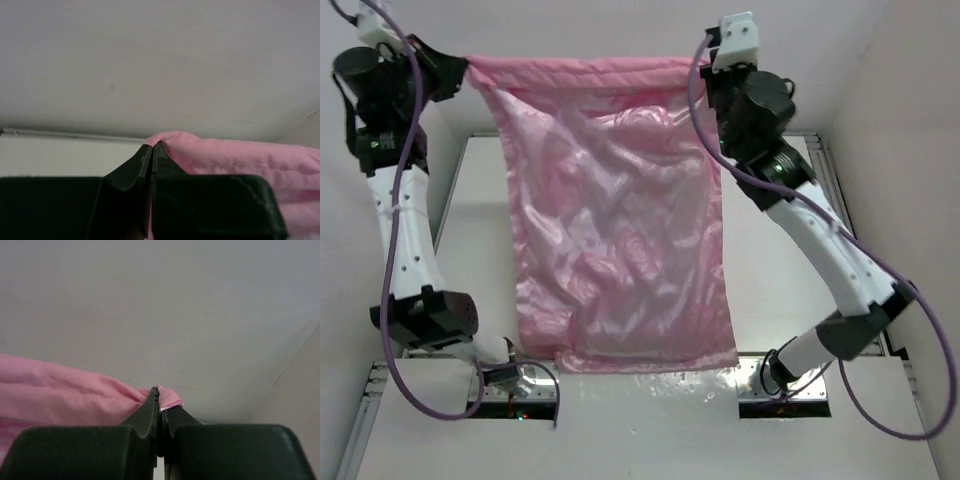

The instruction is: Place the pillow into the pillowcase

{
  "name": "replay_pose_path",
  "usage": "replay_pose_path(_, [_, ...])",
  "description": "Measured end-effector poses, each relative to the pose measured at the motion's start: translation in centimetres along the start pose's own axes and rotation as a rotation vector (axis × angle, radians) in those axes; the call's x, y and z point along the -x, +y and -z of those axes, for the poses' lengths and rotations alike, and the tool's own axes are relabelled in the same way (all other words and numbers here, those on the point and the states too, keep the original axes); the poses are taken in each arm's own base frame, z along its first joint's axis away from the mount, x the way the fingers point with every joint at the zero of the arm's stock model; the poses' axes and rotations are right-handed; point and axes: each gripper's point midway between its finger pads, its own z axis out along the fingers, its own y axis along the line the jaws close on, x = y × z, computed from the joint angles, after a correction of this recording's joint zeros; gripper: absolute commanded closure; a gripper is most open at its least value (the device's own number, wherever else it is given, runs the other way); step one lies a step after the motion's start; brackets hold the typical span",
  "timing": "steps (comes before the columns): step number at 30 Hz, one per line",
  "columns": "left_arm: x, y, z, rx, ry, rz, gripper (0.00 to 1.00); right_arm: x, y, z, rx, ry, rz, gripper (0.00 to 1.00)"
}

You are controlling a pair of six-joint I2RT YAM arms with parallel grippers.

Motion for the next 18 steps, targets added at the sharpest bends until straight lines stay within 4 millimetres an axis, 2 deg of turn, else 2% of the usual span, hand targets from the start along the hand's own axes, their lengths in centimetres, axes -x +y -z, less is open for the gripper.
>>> replay_pose_path(3, [-4.5, 1.9, -2.8, 0.038, 0.092, 0.035, 1.0, -5.5, 0.9, -3.6, -0.039, 0.08, 0.044, 1.0])
replay_pose_path(11, [-13.8, 4.5, -11.0, 0.086, 0.223, 0.017, 1.0, -19.8, 1.4, -12.2, -0.126, 0.236, 0.023, 1.0])
replay_pose_path(18, [-21.5, 7.2, -18.1, 0.152, 0.272, -0.005, 1.0, -31.6, 0.8, -17.2, -0.199, 0.29, -0.127, 1.0])
